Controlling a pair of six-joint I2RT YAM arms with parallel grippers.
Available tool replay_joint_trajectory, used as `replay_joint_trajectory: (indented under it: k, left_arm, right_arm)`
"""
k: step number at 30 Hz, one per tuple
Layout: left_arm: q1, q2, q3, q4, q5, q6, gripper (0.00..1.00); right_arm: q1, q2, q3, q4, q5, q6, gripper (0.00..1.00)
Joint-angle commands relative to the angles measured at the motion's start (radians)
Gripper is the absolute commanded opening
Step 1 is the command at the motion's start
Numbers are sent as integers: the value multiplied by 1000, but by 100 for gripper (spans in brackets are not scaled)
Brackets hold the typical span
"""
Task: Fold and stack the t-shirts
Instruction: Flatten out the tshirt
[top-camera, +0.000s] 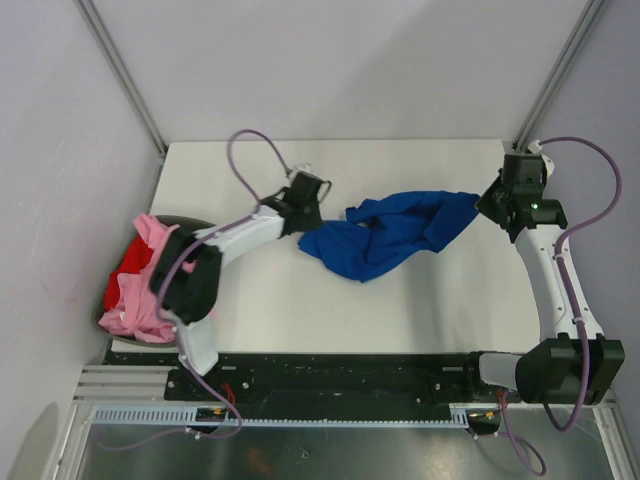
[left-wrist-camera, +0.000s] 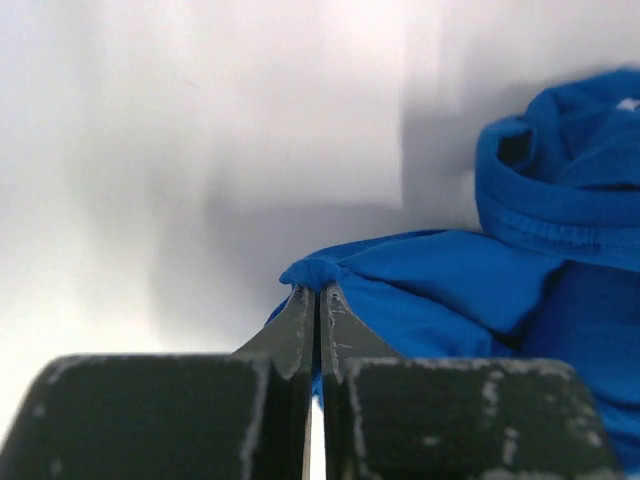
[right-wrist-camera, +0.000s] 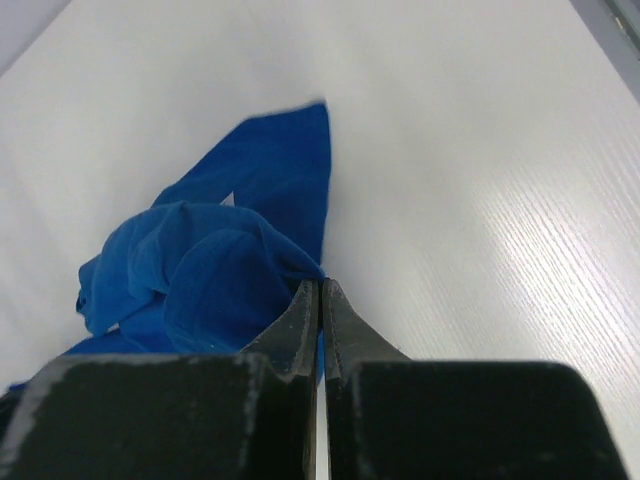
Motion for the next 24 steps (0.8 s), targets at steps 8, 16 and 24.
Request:
replay_joint_trajectory:
  k: [8, 16, 24]
  left_arm:
    - [94, -602, -78, -10, -334, 165, 0]
    - [95, -805, -272, -12, -343, 110, 4]
    - [97, -961, -670, -13, -140, -189, 61]
  right_arm:
    - [-156, -59, 141, 80, -122, 122, 0]
    - [-164, -196, 111, 16, -153, 155, 0]
    - [-164, -393, -360, 29, -289, 144, 0]
